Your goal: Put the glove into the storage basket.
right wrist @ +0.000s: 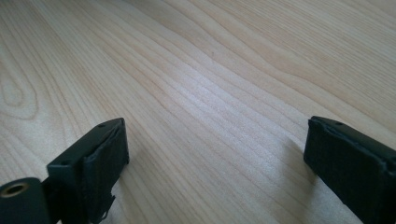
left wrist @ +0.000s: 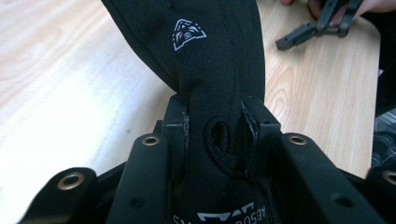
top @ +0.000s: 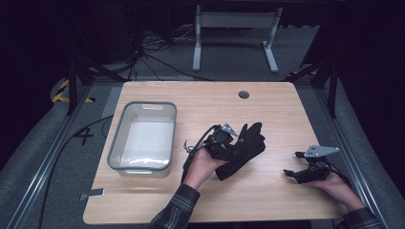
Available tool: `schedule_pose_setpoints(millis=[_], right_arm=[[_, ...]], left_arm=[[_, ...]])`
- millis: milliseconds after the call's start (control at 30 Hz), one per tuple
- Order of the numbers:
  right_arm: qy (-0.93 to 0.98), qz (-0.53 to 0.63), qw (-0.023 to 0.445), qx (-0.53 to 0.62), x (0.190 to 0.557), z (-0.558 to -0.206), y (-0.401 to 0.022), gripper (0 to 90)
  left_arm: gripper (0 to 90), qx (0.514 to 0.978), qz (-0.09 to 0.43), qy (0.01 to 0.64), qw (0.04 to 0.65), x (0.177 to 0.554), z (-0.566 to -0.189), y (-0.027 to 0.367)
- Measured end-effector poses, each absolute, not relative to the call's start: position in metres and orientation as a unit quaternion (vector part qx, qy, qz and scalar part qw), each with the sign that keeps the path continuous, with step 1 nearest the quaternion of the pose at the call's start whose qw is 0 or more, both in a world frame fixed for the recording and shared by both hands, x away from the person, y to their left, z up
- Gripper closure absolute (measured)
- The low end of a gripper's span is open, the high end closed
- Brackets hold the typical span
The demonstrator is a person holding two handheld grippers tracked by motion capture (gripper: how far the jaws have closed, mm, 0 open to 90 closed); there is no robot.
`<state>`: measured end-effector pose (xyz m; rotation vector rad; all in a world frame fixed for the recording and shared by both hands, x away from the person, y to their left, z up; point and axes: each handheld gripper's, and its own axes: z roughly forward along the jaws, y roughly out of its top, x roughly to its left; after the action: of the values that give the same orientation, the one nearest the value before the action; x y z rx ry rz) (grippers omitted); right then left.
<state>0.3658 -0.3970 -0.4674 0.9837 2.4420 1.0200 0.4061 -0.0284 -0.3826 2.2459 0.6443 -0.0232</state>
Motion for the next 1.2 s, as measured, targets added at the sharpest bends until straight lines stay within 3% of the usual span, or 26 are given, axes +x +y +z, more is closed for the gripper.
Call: schedule_pose_setpoints(millis=[600,1200], right_arm=[[0.854,0.357,0.158,0.344,0.366,-0.467,-0.396,6.3],[0.855,0.355,0.157,0.344,0.367,-0.467,-0.396,5.7]], left_arm=[[67.4,0.875,0.037,0.289,0.386,0.418,-0.344,0.016],[67.4,0.846,0.083,0.356,0.388,0.423,-0.325,0.091]])
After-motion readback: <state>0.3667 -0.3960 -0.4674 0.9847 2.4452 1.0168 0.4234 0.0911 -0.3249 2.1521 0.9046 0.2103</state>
